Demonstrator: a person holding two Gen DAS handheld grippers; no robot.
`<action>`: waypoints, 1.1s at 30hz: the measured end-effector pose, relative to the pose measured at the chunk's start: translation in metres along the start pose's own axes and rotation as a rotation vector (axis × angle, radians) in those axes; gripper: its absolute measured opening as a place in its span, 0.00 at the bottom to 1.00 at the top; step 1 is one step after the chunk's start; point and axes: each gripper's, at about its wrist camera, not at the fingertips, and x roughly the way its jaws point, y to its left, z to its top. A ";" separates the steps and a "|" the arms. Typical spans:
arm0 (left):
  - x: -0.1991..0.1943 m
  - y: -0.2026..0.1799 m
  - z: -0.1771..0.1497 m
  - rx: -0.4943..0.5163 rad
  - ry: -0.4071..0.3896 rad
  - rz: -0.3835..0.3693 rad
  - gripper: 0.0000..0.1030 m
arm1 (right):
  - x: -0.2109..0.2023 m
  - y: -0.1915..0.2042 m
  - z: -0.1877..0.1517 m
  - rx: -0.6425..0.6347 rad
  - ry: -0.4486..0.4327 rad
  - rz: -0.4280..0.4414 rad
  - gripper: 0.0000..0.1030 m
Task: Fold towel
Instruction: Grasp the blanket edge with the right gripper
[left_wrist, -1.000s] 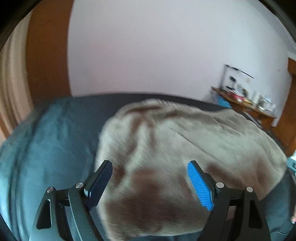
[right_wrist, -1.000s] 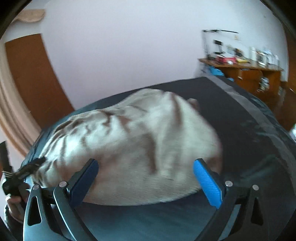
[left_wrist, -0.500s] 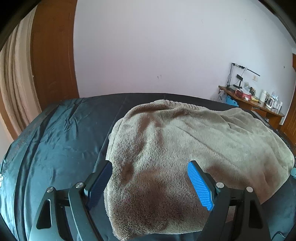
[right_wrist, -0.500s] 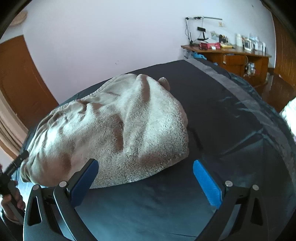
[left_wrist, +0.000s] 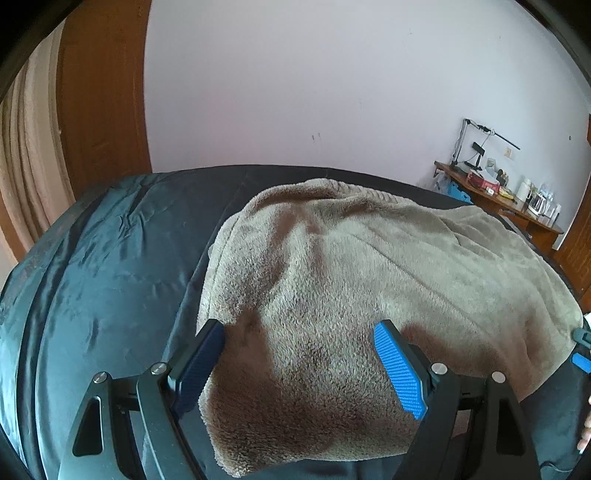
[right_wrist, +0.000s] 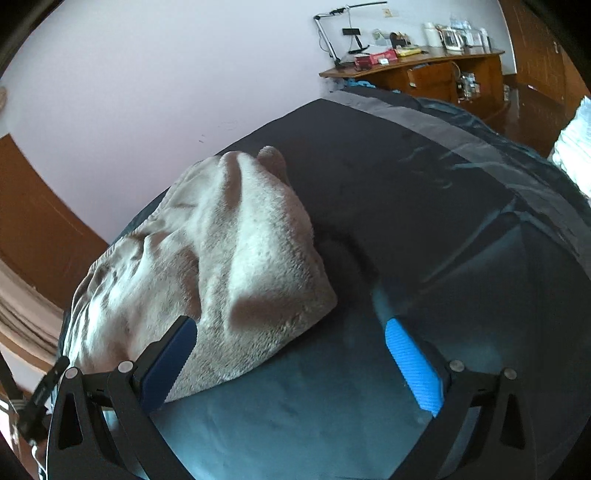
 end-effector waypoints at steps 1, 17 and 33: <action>0.000 -0.001 0.000 0.002 0.001 0.002 0.83 | 0.003 0.000 0.002 0.002 0.008 0.008 1.00; 0.004 -0.001 0.001 0.005 0.018 0.010 0.83 | 0.040 0.019 0.027 0.002 0.013 -0.018 0.80; 0.004 0.001 -0.001 0.002 0.031 0.021 0.83 | 0.026 0.032 0.034 -0.037 -0.053 -0.002 0.32</action>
